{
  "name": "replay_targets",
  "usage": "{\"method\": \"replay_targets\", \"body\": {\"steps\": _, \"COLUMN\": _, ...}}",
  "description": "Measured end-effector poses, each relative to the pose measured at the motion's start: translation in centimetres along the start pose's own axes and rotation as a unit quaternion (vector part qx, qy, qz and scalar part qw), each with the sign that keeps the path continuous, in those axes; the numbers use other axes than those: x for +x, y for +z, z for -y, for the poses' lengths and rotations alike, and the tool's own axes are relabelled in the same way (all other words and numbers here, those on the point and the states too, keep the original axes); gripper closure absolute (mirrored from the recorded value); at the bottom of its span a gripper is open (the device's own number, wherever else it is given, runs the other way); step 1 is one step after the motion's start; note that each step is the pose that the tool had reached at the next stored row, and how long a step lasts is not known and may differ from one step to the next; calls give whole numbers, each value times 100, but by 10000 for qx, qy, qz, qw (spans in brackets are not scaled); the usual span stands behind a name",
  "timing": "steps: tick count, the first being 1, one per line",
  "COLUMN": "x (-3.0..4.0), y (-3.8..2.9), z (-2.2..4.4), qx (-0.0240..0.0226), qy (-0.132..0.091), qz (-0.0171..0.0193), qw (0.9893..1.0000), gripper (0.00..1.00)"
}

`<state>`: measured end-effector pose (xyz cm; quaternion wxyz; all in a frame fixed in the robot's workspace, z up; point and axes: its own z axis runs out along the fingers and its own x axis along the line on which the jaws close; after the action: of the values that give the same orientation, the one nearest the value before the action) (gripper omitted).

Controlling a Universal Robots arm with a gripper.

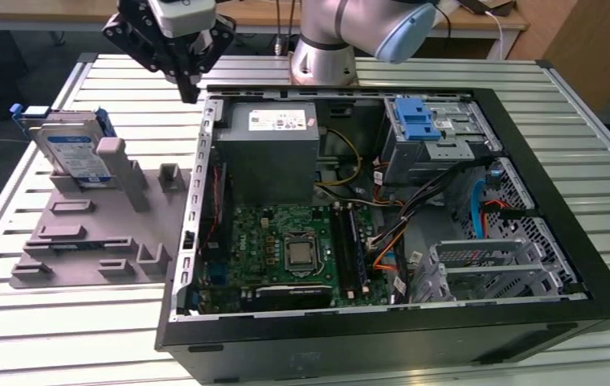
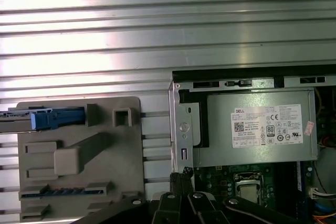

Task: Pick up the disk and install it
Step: 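Reach for the disk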

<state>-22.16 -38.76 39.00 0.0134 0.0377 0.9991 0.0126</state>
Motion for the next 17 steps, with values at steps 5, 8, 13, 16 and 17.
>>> {"method": "replay_targets", "body": {"steps": 5, "x": 34, "y": 0, "z": 1, "qx": 0, "qy": 0, "qz": 0, "qw": 10000, "gripper": 89}}
{"method": "replay_targets", "body": {"steps": 8, "x": 55, "y": 0, "z": 2, "qx": 0, "qy": 0, "qz": 0, "qw": 10000, "gripper": 89}}
{"method": "replay_targets", "body": {"steps": 13, "x": 90, "y": 0, "z": 4, "qx": 0, "qy": 0, "qz": 0, "qw": 10000, "gripper": 89}}
{"method": "replay_targets", "body": {"steps": 16, "x": 111, "y": 1, "z": 5, "qx": 0, "qy": 0, "qz": 0, "qw": 10000, "gripper": 89}}
{"method": "replay_targets", "body": {"steps": 17, "x": 118, "y": 1, "z": 6, "qx": 0, "qy": 0, "qz": 0, "qw": 10000, "gripper": 89}}
